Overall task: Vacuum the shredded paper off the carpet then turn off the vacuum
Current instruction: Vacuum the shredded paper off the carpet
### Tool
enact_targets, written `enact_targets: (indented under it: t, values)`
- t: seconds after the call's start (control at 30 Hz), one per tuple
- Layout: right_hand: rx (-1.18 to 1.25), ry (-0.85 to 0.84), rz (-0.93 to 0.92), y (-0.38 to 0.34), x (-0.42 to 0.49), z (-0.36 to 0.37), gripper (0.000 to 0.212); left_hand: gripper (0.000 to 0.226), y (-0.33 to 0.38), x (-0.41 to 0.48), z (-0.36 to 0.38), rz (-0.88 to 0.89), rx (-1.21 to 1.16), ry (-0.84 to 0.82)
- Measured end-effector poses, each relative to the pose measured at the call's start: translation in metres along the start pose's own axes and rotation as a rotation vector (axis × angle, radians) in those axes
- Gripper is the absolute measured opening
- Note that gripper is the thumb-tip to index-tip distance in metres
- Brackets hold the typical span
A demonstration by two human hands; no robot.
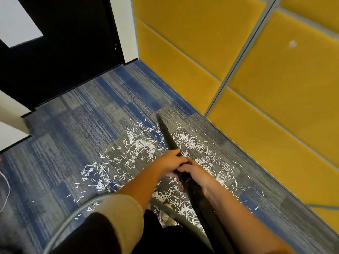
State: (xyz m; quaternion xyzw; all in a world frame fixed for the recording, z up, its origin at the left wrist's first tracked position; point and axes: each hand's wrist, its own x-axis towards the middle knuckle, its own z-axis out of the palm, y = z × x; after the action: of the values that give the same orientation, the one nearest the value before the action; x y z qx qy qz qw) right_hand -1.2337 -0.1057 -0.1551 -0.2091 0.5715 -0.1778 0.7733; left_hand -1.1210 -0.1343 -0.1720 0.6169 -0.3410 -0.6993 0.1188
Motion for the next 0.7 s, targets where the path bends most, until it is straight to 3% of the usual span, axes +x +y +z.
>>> enact_targets:
  t: [0.07,0.4,0.7]
  values:
    - [0.025,0.01,0.003,-0.006,0.007,0.001,0.039,0.034,0.006,0.008,-0.006,-0.009,-0.005,-0.009]
    - [0.029,0.06,-0.003,-0.026,0.035,0.03,0.034,0.06,0.02,0.024,-0.047,-0.034,0.028,-0.022]
    - [0.056,0.052,0.034,-0.039,0.048,0.052,0.024,0.054,0.023,0.03,-0.076,-0.056,0.057,-0.034]
